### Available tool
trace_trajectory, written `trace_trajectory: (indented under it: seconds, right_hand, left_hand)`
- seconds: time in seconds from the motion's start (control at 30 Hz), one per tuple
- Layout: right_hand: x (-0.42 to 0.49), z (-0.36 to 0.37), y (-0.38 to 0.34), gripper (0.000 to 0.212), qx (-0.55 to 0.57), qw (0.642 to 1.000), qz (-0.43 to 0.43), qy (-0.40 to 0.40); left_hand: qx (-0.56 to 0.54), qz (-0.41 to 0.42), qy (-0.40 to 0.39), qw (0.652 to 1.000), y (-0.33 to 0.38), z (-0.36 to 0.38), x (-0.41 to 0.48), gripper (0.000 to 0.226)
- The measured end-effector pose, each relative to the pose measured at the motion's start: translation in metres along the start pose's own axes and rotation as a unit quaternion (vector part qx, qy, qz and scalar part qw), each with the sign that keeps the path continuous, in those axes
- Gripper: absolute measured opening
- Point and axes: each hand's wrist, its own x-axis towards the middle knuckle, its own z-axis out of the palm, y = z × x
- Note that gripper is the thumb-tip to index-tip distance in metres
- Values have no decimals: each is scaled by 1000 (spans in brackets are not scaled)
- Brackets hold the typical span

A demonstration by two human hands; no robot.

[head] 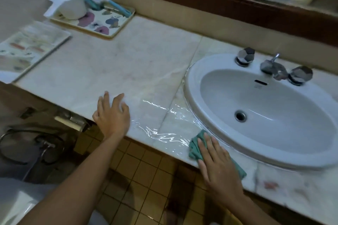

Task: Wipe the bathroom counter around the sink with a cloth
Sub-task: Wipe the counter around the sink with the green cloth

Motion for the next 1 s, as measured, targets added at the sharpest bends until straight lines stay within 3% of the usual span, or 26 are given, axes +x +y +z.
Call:
trace_trajectory:
  seconds: [0.13,0.3,0.37,0.43,0.47,0.53,0.63,0.7,0.83,0.87,0.9,0.97,1.0]
  right_hand:
    - [-47,-10,58,56,-7,1000,25,-12]
    - [-93,-22,115,56,23,998,50,-9]
    - [-103,-27,128,54,87,994,64,28]
    - [-106,-40,131,41,223,962,143,64]
    - [-104,-50,130,29,316,923,203,83]
    - [-93,-69,132,24,493,798,323,124]
    - [-82,-104,151,26,740,523,412,90]
    - [-84,-127,161,32,829,392,399,24]
    - [-83,-149,156,54,899,285,315,-108]
    - [-81,-157,148,56,907,273,296,-126]
    - [-79,-165,139,51,910,285,265,-146]
    - [-71,-174,141,32,887,370,239,-141]
    - [-66,-186,139,37,851,429,270,-136]
  left_hand:
    - [-2,-5,-23,1000,7,-6,-1,39]
    - [-155,-157,-97,971,58,-30,-9,33]
    - [-232,-132,-86,960,86,-34,-43,25]
    - [-305,-84,-105,943,112,-34,-96,20]
    - [-322,-56,-120,938,122,-34,-124,21]
    - [-332,17,-153,931,140,-30,-174,25]
    - [-311,172,-205,912,158,-21,-224,25]
    - [-276,307,-229,881,173,-22,-239,33]
    - [-180,582,-189,770,215,-31,-239,66]
    - [-148,634,-175,738,227,-33,-234,75]
    - [-113,676,-166,709,239,-36,-226,84]
    - [-53,735,-158,658,260,-39,-206,93]
    - [-35,754,-161,636,268,-39,-195,94]
